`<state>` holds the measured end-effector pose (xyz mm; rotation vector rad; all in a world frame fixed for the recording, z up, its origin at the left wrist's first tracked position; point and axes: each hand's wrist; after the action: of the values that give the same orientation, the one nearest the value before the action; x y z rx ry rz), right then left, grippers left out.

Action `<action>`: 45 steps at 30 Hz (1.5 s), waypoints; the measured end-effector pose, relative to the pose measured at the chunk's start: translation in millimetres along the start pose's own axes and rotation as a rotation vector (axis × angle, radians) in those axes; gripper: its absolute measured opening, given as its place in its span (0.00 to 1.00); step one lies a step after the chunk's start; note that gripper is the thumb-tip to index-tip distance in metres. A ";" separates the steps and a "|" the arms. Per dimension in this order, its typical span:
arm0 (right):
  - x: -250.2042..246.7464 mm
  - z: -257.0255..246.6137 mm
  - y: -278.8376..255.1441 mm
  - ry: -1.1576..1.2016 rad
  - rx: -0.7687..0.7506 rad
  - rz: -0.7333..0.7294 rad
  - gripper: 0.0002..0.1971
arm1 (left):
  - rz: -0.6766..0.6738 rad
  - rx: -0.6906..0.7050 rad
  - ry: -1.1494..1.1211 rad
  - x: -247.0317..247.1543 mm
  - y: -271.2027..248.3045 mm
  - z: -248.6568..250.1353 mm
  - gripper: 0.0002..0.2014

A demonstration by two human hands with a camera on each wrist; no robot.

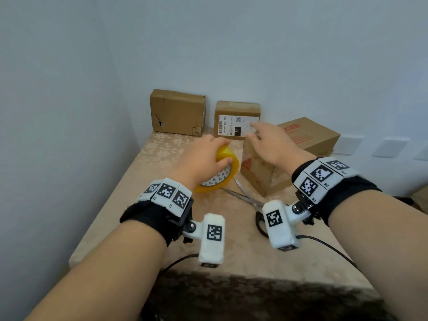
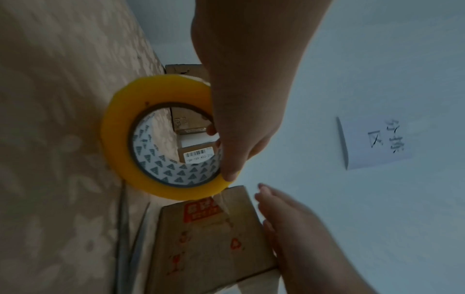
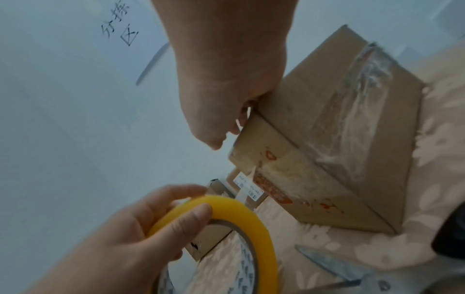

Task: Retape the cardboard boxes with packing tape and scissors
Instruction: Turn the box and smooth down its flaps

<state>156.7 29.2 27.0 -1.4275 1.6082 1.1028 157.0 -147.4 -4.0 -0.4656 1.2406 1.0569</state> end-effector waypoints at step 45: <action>-30.8 19.4 -90.3 0.510 0.539 -0.701 0.25 | -0.153 -0.079 0.108 -33.8 9.9 37.1 0.13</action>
<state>249.8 56.7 35.0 -1.7441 1.3748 -0.1035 169.8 -126.8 41.1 -0.6754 1.2400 0.9628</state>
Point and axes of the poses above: each hand's wrist, its own y-axis towards the middle knuckle, its own x-axis out of the palm, z = x × y, and after that the axes turned 8 degrees about x, right-handed
